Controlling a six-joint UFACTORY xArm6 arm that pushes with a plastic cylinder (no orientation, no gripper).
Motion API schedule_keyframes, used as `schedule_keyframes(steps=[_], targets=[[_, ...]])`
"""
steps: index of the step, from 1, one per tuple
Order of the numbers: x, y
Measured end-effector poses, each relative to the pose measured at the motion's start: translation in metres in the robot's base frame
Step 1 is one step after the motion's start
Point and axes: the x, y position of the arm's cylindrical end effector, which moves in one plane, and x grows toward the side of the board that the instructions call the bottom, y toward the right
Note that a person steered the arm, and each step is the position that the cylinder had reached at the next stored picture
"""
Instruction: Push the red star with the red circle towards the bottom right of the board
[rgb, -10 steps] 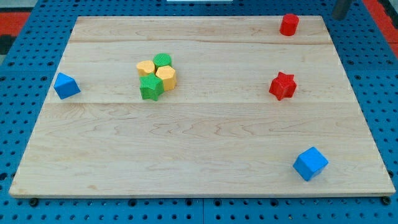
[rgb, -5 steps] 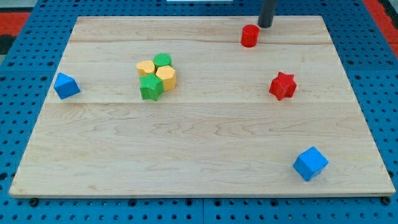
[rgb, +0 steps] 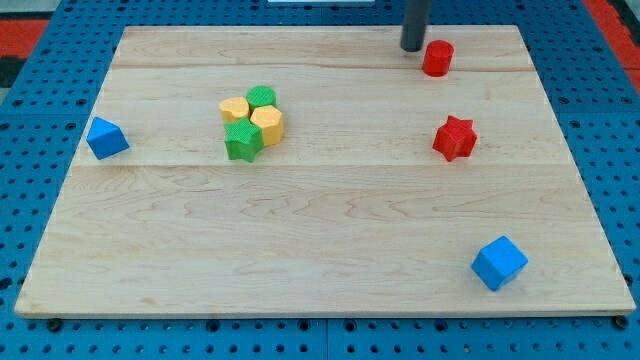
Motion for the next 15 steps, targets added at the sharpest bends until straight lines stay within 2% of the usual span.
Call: schedule_keyframes(steps=[2,4,5,6,7,8,9,14,15], targets=[[0.084,0.012],[0.035,0.013],[0.003,0.041],[0.022,0.092],[0.057,0.044],[0.071,0.014],[0.097,0.014],[0.096,0.003],[0.114,0.003]])
